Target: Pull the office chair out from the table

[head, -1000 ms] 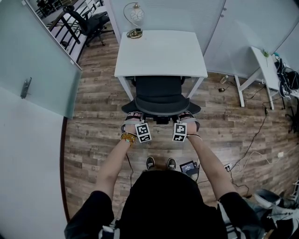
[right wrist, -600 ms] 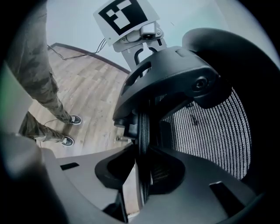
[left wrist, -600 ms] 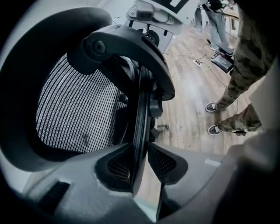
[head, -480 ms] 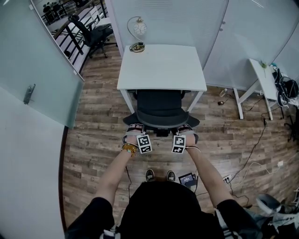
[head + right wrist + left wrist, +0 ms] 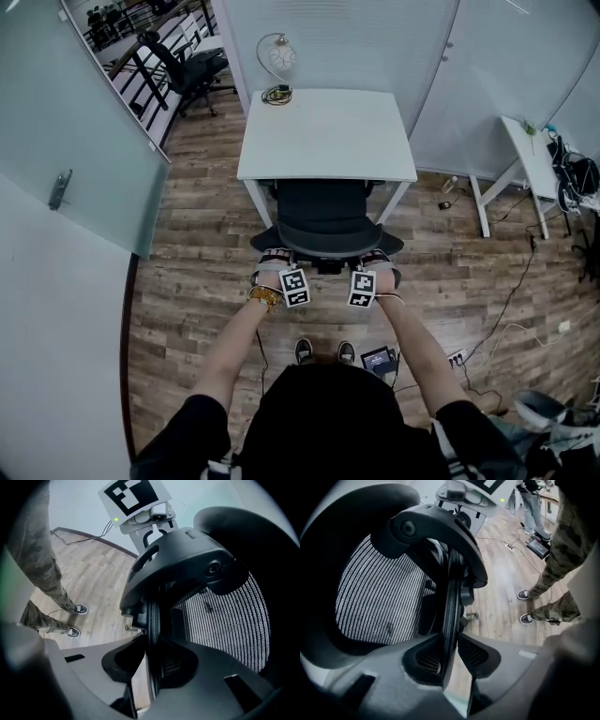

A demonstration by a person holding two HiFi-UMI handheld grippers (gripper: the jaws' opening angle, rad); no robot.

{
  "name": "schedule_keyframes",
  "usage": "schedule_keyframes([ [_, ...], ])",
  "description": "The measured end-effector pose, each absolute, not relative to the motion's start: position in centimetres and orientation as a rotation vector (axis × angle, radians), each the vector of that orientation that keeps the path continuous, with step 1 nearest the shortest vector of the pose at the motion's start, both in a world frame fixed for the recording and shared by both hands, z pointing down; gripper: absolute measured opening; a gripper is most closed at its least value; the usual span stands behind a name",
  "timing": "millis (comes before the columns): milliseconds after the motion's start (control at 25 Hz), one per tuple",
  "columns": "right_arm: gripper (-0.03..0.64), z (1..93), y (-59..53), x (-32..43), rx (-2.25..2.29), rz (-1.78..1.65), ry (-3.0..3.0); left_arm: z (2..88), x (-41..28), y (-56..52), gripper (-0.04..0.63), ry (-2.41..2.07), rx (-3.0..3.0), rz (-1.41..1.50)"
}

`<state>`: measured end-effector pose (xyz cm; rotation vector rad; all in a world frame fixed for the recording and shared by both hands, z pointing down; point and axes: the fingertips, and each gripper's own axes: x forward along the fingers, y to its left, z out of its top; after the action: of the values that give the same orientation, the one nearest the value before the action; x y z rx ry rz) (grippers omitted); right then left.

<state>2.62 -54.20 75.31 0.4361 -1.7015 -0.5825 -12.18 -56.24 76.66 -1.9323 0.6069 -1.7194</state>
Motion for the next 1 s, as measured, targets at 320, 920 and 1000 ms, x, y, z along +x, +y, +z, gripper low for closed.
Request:
schedule_keyframes([
  [320, 0.072, 75.4, -54.0, 2.6, 0.450, -0.550, -1.686, 76.7, -12.2, -55.9, 0.107, 0.604, -1.945, -1.715],
  [920, 0.072, 75.7, -51.8, 2.5, 0.472, -0.533, -1.670, 76.7, -12.3, -53.6, 0.106, 0.577, -1.955, -1.661],
  [1000, 0.074, 75.7, -51.2, 2.5, 0.473, -0.531, -1.672, 76.8, -12.2, -52.9, 0.104, 0.564, -1.950, -1.658],
])
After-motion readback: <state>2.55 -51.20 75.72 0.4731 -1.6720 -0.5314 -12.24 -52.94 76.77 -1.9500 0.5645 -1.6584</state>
